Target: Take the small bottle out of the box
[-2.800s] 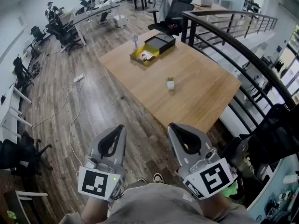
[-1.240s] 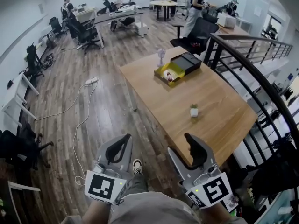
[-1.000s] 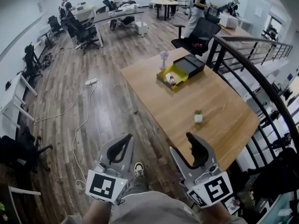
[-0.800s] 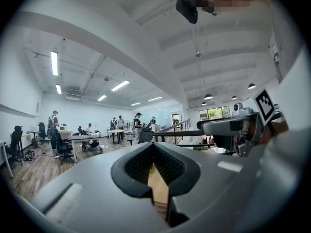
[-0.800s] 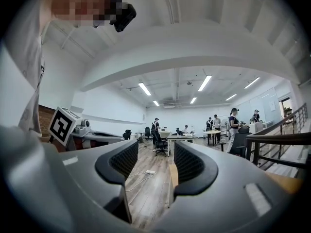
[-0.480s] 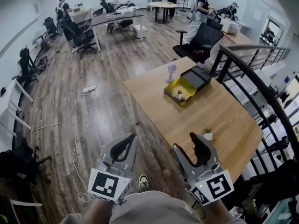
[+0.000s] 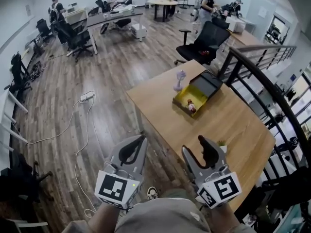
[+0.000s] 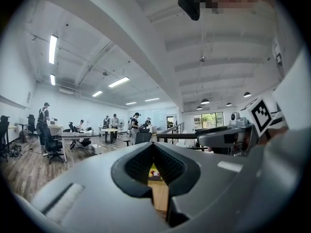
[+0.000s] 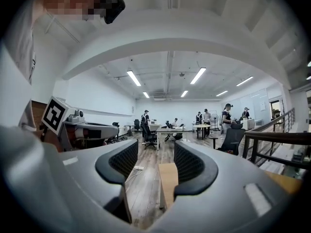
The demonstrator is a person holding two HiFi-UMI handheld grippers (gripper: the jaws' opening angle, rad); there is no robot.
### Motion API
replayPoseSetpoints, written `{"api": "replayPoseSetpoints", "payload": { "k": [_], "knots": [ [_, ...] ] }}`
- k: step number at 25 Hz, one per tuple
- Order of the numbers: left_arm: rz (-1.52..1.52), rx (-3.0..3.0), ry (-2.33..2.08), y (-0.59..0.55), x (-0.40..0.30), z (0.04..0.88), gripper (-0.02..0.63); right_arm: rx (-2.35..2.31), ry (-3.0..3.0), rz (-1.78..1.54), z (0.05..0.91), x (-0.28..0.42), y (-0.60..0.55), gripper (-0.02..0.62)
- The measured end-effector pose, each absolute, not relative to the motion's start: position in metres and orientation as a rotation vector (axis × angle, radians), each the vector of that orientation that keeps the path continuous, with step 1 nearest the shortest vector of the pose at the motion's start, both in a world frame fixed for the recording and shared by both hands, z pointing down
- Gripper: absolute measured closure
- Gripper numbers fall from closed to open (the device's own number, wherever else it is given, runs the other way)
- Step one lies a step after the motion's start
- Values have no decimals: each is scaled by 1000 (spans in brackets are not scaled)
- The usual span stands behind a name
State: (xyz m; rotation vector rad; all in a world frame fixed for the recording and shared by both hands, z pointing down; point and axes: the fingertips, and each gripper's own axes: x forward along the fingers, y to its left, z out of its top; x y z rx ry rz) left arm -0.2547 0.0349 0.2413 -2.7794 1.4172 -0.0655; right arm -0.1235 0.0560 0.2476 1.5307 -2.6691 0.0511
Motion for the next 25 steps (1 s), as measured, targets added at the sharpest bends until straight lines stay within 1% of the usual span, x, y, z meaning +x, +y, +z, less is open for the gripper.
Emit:
{"api": "replayPoseSetpoints", "payload": {
  "k": [10, 18, 25],
  "knots": [
    [-131, -2820, 1397, -42, -255, 261, 606, 1563, -2595, 132, 277, -113, -20, 379],
    [-220, -2859, 1358, -142, -225, 269, 606, 1585, -2534, 233, 301, -80, -114, 379],
    [-334, -2904, 1290, -239, -185, 289, 606, 1616, -2460, 332, 333, -39, -202, 379]
  ]
}}
